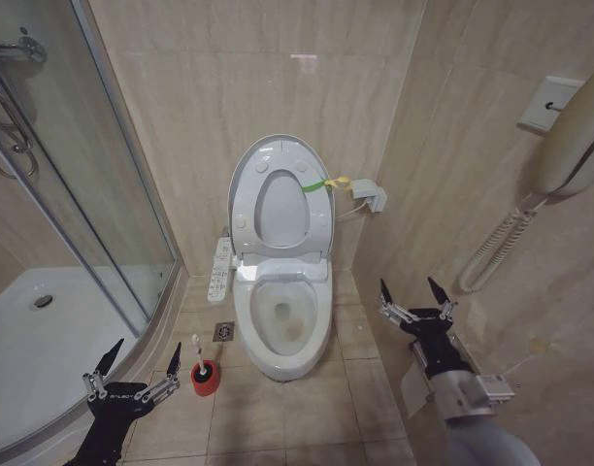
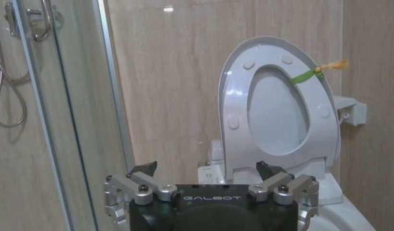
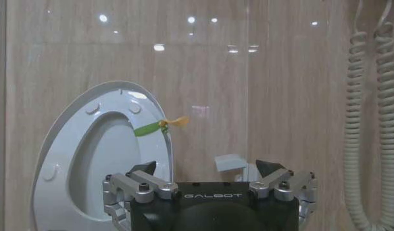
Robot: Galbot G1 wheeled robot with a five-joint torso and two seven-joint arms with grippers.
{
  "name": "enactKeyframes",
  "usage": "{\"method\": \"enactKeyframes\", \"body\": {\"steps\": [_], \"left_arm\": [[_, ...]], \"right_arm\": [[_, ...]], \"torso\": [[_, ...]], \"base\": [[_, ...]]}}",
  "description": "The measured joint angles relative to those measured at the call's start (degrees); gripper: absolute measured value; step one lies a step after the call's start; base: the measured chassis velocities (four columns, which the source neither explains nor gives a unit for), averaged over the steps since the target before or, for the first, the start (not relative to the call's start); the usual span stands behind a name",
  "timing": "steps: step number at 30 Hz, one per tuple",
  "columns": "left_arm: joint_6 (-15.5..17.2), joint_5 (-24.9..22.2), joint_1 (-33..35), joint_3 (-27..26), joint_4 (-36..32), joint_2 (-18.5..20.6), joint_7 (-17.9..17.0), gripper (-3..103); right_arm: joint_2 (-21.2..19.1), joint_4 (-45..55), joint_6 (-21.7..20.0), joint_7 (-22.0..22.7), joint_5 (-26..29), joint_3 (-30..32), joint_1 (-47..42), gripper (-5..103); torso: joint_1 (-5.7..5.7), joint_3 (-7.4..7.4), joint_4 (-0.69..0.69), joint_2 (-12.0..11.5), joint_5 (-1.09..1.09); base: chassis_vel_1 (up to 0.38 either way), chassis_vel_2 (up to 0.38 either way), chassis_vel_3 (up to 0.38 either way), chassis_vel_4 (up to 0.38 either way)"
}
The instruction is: Open the toilet lid, clean the toilet bowl with a toilet brush, close the toilet lid, and flush.
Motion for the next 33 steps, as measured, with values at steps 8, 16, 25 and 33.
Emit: {"method": "enactKeyframes", "body": {"steps": [8,16,25,33], "left_arm": [[0.00,0.00,0.00,0.00,0.00,0.00,0.00,100],[0.00,0.00,0.00,0.00,0.00,0.00,0.00,100],[0.00,0.00,0.00,0.00,0.00,0.00,0.00,100],[0.00,0.00,0.00,0.00,0.00,0.00,0.00,100]], "right_arm": [[0.87,0.38,-0.36,-0.51,-0.36,-1.12,-1.96,100],[0.76,0.23,-0.97,-0.74,0.01,-1.44,-2.26,100],[0.54,0.38,-1.02,-0.80,0.25,-1.44,-2.68,100],[0.48,0.70,-1.44,-0.77,0.96,-1.45,-3.09,100]], "torso": [[0.00,0.00,0.00,0.00,0.00],[0.00,0.00,0.00,0.00,0.00],[0.00,0.00,0.00,0.00,0.01],[0.00,0.00,0.00,0.00,0.00]], "base": [[0.000,0.000,0.000,0.000],[0.000,0.000,0.000,0.000],[0.000,0.000,0.000,0.000],[0.000,0.000,0.000,0.000]]}}
